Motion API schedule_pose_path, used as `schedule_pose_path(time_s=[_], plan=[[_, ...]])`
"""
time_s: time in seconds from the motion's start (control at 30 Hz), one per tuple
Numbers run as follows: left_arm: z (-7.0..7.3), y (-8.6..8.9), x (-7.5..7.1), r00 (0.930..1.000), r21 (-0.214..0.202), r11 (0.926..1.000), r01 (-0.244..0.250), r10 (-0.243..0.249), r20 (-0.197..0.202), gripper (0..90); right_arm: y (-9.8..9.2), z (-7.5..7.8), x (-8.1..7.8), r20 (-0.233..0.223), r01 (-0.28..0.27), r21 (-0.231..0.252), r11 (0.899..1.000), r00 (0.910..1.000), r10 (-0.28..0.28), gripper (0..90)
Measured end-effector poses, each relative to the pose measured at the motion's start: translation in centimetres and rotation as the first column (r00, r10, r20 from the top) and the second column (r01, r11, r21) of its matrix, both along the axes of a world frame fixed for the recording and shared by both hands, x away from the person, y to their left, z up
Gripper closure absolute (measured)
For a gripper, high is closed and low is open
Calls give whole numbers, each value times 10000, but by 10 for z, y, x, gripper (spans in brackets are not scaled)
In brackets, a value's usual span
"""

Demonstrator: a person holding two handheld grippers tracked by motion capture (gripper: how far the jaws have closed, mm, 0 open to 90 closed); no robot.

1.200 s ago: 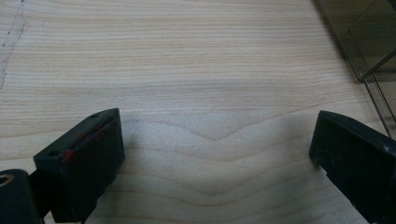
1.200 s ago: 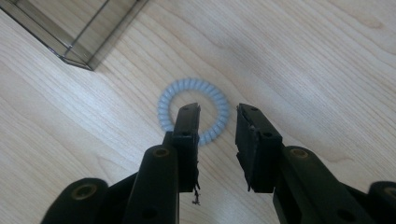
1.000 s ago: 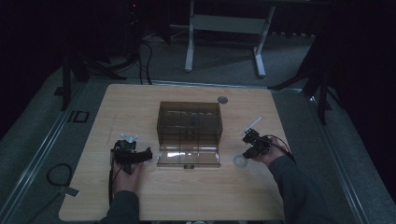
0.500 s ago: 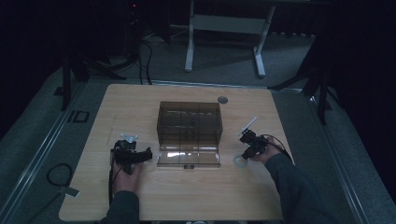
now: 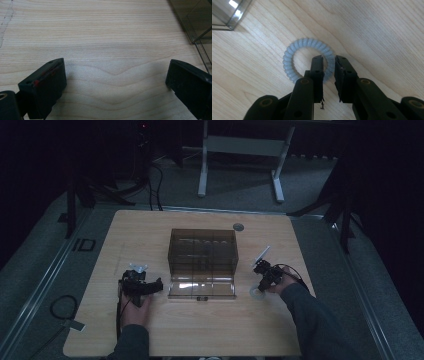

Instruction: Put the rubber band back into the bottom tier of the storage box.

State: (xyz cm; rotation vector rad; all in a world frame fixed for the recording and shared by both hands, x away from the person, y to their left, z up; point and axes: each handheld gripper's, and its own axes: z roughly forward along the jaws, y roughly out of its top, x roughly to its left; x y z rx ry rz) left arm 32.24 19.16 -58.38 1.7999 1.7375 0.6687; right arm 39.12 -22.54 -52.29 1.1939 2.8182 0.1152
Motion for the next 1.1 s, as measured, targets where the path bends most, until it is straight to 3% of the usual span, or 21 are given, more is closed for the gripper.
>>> schedule_pose_path(time_s=[0.4,0.67,1.03,1.1], plan=[[0,0,0,10000,0,10000,2,-2,1,31,11,-5,2,-75,-293,-903,9955,9996,288,771],[0,0,0,10000,0,10000,1,-1,1,31,15,-8,5,-166,-414,-1238,9914,9991,397,793],[0,0,0,10000,-3,10000,1,-1,1,31,16,-6,7,-427,-599,-1301,9897,9976,548,822],[0,0,0,10000,0,10000,1,-1,2,31,15,1,6,-331,-536,-1101,9925,9982,502,822]])
